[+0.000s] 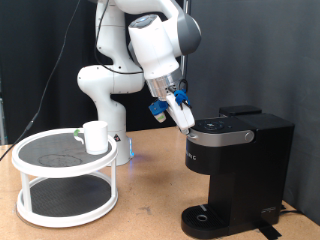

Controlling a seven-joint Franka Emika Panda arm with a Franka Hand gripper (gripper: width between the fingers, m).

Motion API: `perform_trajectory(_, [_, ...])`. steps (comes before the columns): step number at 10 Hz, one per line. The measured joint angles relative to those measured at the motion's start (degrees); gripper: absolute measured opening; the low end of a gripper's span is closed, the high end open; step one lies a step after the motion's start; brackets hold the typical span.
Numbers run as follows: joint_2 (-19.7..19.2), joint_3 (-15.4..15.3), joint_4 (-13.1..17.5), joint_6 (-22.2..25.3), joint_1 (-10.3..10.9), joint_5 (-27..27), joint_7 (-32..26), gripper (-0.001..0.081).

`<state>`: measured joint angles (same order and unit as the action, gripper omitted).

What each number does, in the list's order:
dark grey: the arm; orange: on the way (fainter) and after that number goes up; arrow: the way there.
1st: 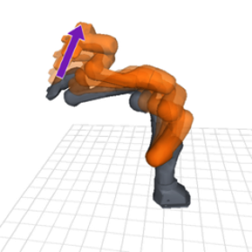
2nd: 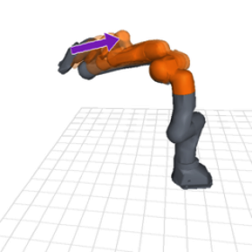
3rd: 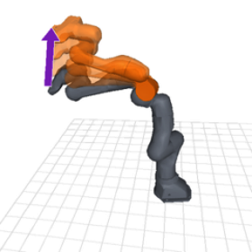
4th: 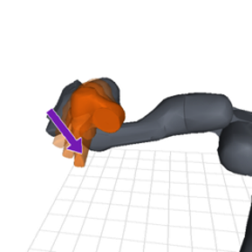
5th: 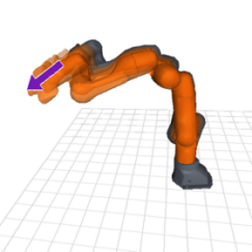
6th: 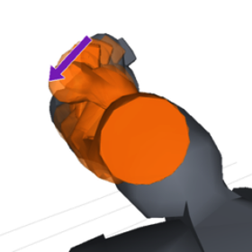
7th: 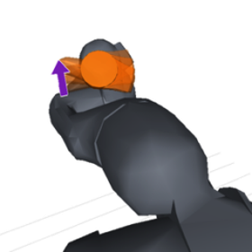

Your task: Make a cup of coffee with the keurig machine

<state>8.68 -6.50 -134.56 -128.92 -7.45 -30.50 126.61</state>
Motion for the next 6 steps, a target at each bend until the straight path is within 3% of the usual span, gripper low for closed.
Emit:
perform_trajectory(3, [2.6,1.0,-3.1,-1.6,0.0,-6.4,-8.1,0.0])
perform_trajectory(6, [6.7,2.2,-5.7,-1.9,0.0,-11.0,-9.6,0.0])
